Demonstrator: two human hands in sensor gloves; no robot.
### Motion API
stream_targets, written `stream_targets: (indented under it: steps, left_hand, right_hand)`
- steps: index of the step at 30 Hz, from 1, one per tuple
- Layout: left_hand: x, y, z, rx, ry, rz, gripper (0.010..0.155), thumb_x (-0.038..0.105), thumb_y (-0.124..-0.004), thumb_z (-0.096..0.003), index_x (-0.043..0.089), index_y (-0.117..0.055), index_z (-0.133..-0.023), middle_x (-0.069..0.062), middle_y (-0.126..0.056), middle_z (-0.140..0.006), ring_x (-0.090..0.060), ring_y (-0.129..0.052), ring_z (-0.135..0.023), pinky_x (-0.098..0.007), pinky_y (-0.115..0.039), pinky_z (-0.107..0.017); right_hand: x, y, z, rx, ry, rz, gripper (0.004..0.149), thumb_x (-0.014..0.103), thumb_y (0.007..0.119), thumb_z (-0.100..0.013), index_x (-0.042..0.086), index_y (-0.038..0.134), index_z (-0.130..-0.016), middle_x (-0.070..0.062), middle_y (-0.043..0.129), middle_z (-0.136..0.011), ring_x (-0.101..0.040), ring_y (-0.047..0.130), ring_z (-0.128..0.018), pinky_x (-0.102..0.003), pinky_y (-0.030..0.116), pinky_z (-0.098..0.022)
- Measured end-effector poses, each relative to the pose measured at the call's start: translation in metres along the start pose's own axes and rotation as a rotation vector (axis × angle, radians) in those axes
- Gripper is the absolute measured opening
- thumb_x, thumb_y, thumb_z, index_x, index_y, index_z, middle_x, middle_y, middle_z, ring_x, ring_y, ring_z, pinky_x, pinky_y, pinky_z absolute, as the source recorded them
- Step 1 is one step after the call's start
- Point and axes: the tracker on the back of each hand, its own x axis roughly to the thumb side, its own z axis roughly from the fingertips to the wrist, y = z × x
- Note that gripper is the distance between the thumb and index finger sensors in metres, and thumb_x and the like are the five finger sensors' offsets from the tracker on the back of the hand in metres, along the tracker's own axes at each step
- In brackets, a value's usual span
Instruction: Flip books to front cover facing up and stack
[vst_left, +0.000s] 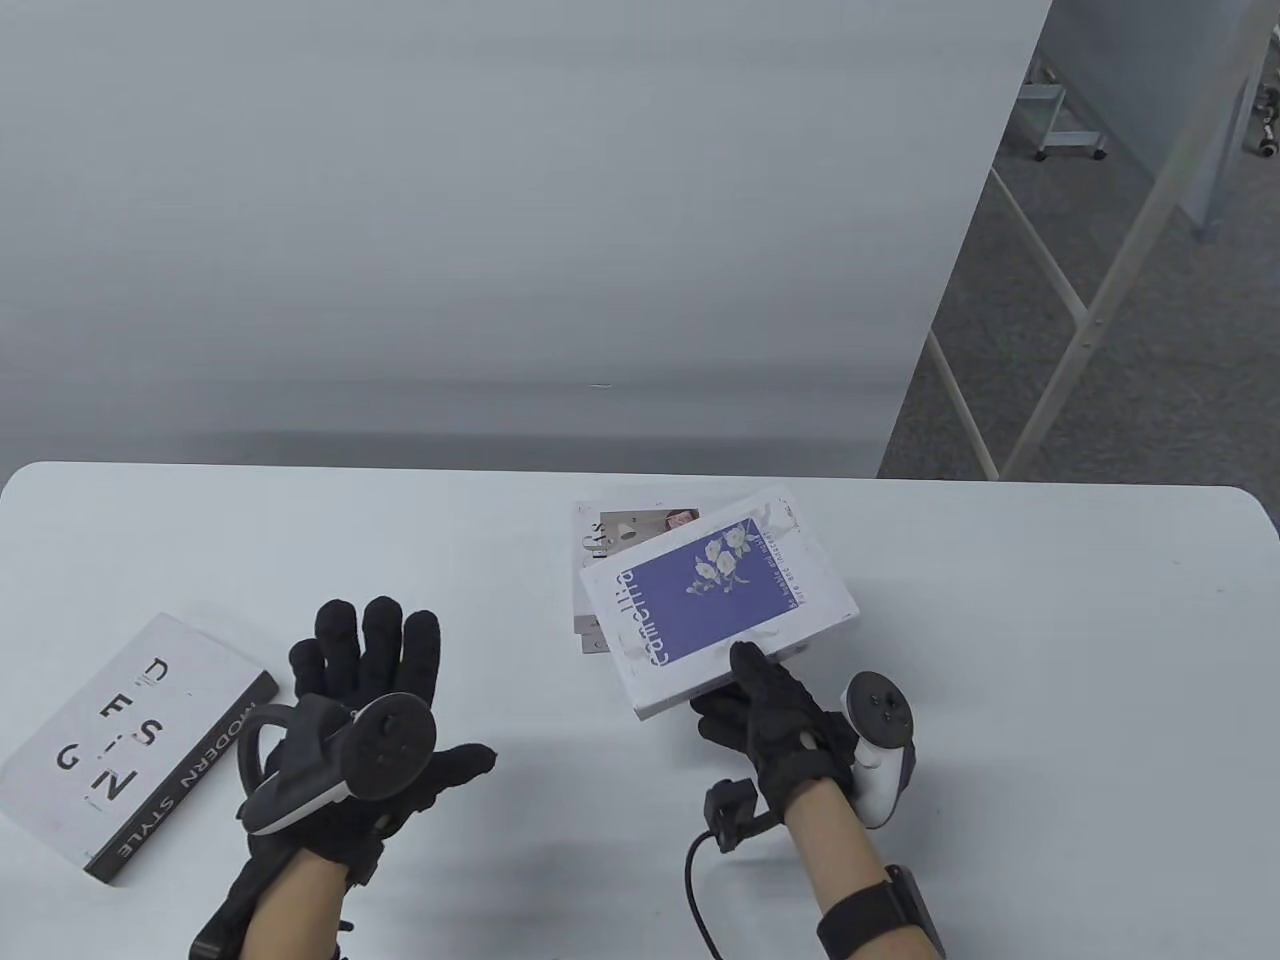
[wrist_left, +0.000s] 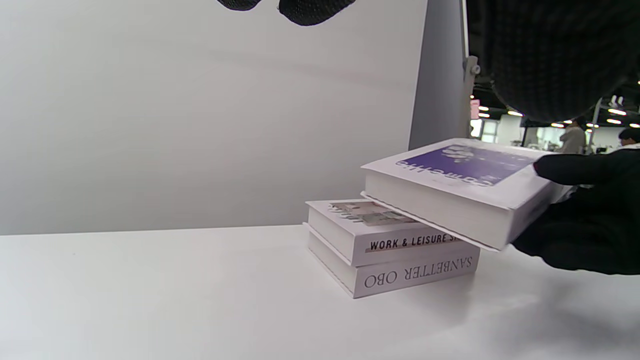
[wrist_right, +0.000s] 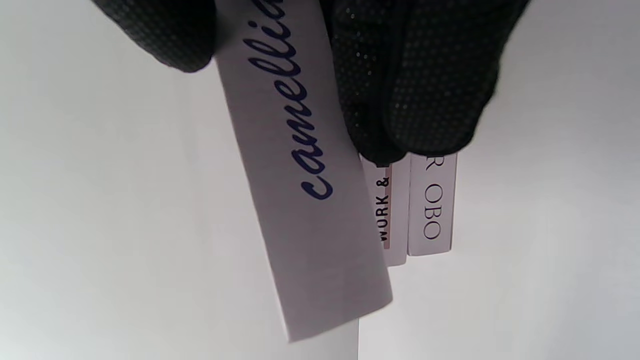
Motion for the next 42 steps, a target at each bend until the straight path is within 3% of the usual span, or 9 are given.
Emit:
stream_targets:
  steps: [8, 16, 19, 28, 31, 42]
  left_hand:
    - [-0.004, 0.002, 0.001, 0.0, -0.002, 0.024, 0.108, 0.072, -0.078, -0.0378, 0.0, -0.043, -0.112, -0.038, -0.031, -0.108, -0.068, -0.017, -0.089, -0.077, -0.028, -0.059]
    - [-0.011, 0.007, 0.005, 0.013, 0.015, 0.045, 0.106, 0.071, -0.078, -0.0383, 0.001, -0.045, -0.111, -0.038, -0.031, -0.108, -0.068, -0.018, -0.089, -0.077, -0.029, -0.059]
    - [-0.014, 0.007, 0.006, 0.01, 0.019, 0.057, 0.106, 0.071, -0.078, -0.0382, 0.001, -0.046, -0.111, -0.038, -0.032, -0.108, -0.068, -0.018, -0.089, -0.077, -0.029, -0.059]
    - [-0.013, 0.001, 0.002, -0.023, 0.018, 0.062, 0.105, 0.071, -0.078, -0.0387, 0.001, -0.047, -0.111, -0.038, -0.032, -0.108, -0.067, -0.019, -0.089, -0.077, -0.03, -0.06]
    - [-0.012, 0.0, 0.001, -0.028, 0.018, 0.06, 0.105, 0.071, -0.078, -0.0383, 0.001, -0.048, -0.111, -0.037, -0.033, -0.108, -0.067, -0.02, -0.09, -0.077, -0.03, -0.06]
    - [-0.013, -0.002, 0.0, -0.047, 0.024, 0.068, 0.103, 0.07, -0.078, -0.0391, 0.001, -0.049, -0.111, -0.037, -0.034, -0.108, -0.067, -0.021, -0.09, -0.076, -0.031, -0.06]
  right_hand:
    - [0.01, 0.034, -0.027, -0.114, 0.079, -0.008, 0.073, 0.058, 0.061, -0.058, -0.005, 0.047, -0.094, -0.028, 0.076, -0.082, -0.029, 0.101, -0.062, -0.035, 0.092, -0.04]
    - [0.01, 0.059, -0.047, -0.139, 0.154, -0.033, 0.074, 0.058, 0.059, -0.059, -0.006, 0.045, -0.093, -0.029, 0.076, -0.081, -0.029, 0.101, -0.062, -0.035, 0.092, -0.04]
    - [0.01, 0.066, -0.05, -0.146, 0.154, -0.05, 0.074, 0.058, 0.054, -0.059, -0.007, 0.044, -0.093, -0.03, 0.074, -0.082, -0.031, 0.1, -0.063, -0.036, 0.092, -0.041]
    - [0.011, 0.077, -0.049, -0.174, 0.125, -0.101, 0.075, 0.053, 0.049, -0.06, -0.012, 0.033, -0.093, -0.035, 0.067, -0.084, -0.036, 0.095, -0.068, -0.039, 0.089, -0.045]
    - [0.01, 0.08, -0.049, -0.136, 0.123, -0.088, 0.075, 0.05, 0.049, -0.06, -0.014, 0.031, -0.094, -0.035, 0.067, -0.085, -0.036, 0.095, -0.068, -0.04, 0.089, -0.045]
    - [0.01, 0.072, -0.046, -0.109, 0.115, 0.001, 0.071, 0.042, 0.051, -0.06, -0.016, 0.036, -0.097, -0.034, 0.072, -0.084, -0.037, 0.097, -0.066, -0.041, 0.089, -0.043]
